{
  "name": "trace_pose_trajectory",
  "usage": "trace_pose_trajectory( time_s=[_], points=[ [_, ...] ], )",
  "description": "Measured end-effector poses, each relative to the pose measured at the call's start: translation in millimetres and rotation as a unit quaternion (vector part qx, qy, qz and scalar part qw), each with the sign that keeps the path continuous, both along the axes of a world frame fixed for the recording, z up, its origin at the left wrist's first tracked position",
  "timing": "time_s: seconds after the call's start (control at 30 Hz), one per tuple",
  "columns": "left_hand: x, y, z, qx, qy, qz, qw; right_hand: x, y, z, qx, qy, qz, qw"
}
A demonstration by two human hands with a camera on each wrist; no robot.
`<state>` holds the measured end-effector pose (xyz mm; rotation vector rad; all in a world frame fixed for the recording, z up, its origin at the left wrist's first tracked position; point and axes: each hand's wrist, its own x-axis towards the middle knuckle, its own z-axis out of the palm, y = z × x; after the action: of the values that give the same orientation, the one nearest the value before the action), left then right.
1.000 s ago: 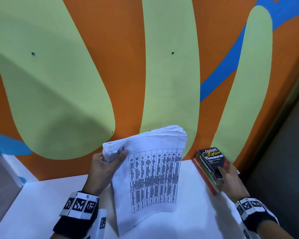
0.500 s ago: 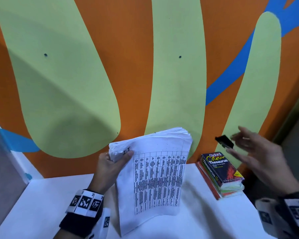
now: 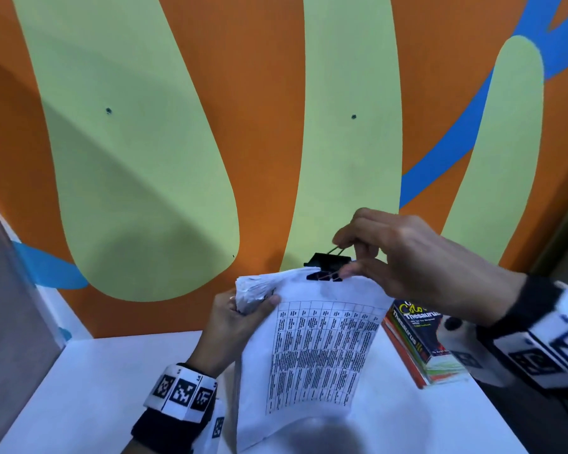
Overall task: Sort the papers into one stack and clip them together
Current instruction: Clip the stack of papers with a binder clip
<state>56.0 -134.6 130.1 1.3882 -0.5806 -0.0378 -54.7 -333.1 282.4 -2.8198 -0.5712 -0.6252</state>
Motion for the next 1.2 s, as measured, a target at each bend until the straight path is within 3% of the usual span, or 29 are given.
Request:
trace_pose_trajectory(
  time_s=[0.33,0.73,1.2],
  points=[
    [-2.6,2.1,-0.5,0.032,-0.07,-0.007,0.997,27.4,21.6,13.1,-0.075,0.101,-0.005,0.992],
    [-3.9,0.7,0.7,0.035,-0.117,-0.021,0.992,36.2,25.7,1.7,-0.11,0.131,0.016,0.985],
    [-1.3,3.5,-2.5,0.005,-0.038,0.01,0.999,50.3,10.0,-18.9,-0.048,0.229,0.024,0.972]
  ],
)
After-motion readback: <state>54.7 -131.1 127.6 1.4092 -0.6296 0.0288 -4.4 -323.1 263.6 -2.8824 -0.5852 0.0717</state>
